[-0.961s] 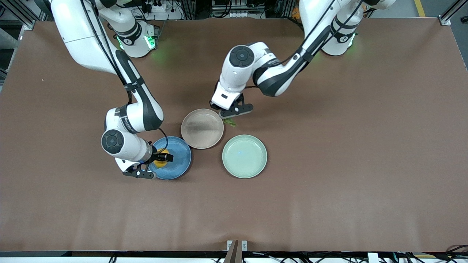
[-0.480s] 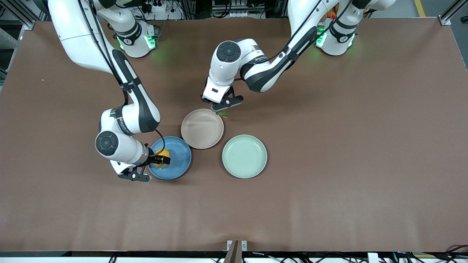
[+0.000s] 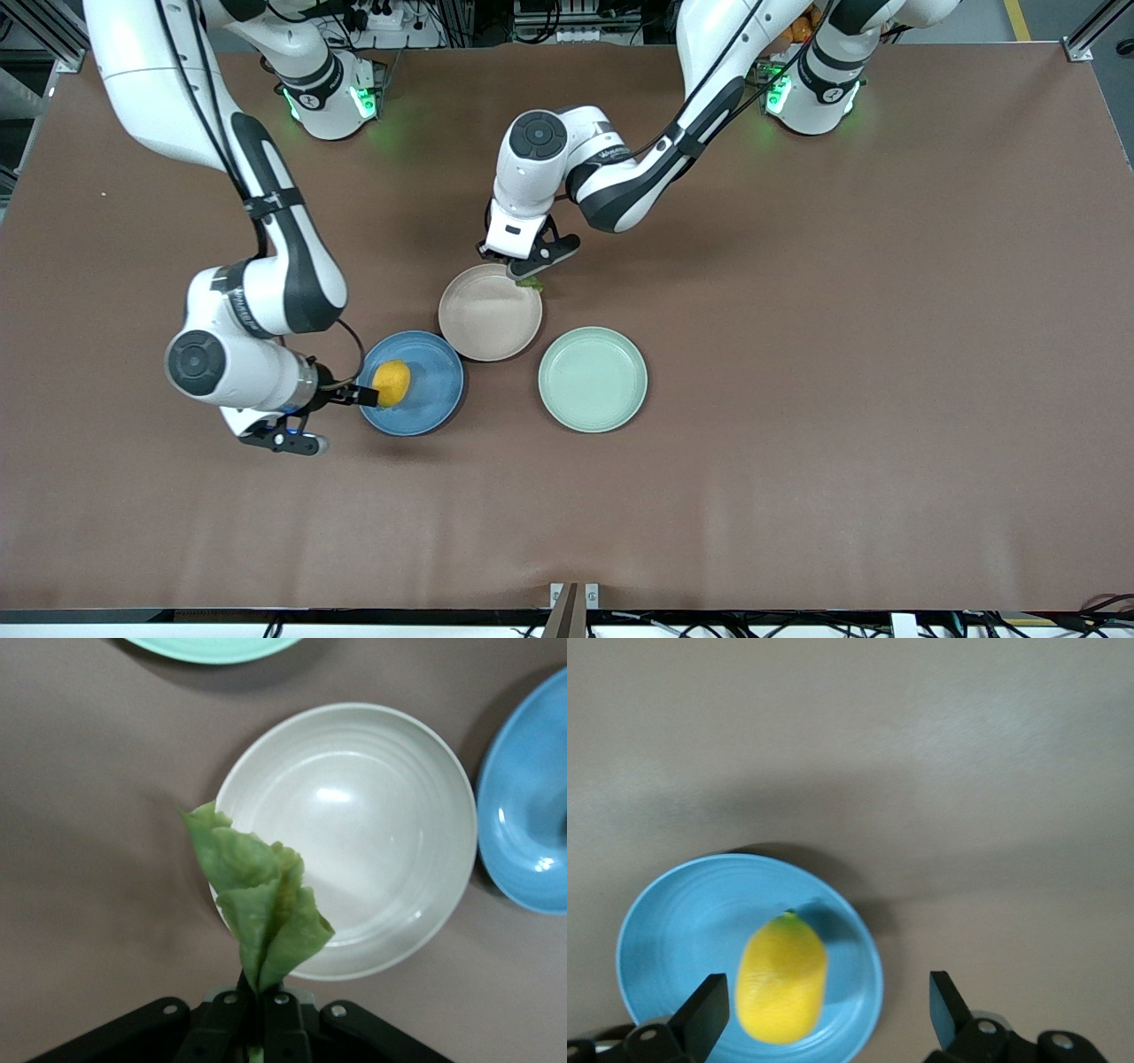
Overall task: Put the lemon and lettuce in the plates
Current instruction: 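Release the lemon onto the blue plate while the left gripper moves over the beige plate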
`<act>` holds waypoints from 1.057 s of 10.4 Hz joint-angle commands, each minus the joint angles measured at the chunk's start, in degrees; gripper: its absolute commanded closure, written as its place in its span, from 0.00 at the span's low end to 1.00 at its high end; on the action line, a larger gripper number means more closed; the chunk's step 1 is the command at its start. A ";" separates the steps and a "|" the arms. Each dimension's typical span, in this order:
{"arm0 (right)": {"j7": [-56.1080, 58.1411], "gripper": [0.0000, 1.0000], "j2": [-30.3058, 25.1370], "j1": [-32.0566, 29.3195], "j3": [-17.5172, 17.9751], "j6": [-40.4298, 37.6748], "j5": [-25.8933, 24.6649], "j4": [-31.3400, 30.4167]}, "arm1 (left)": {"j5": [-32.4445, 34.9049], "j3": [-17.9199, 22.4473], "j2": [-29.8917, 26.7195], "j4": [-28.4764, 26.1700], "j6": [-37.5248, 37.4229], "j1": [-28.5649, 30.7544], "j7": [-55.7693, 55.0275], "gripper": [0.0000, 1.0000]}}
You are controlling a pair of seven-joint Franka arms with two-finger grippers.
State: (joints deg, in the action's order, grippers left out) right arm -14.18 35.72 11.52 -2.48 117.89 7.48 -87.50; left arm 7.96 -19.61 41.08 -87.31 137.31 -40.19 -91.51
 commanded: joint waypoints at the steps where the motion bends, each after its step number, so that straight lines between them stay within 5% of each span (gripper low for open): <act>1: 6.59 0.00 -2.49 -4.03 0.37 -3.27 -0.27 -0.39 | -0.40 5.08 2.07 2.31 0.93 -4.78 -2.00 1.00; 4: 9.87 0.00 -3.73 -7.38 0.37 -6.18 -0.27 -0.39 | -0.57 14.40 4.79 5.13 1.20 -12.97 -8.42 1.00; 8: 9.34 0.00 -7.32 -8.70 0.37 -7.92 -0.36 -0.30 | -0.31 14.69 4.89 5.13 4.01 -14.29 -9.39 1.00; 11: 9.87 0.00 -7.95 -8.97 0.28 -12.05 -0.71 1.71 | 3.73 19.33 5.76 5.13 5.42 -20.35 -10.96 1.00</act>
State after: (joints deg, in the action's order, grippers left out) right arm -4.82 28.39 3.49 -2.81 108.08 7.43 -86.73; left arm 9.65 -3.52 45.42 -83.58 141.71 -57.08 -99.61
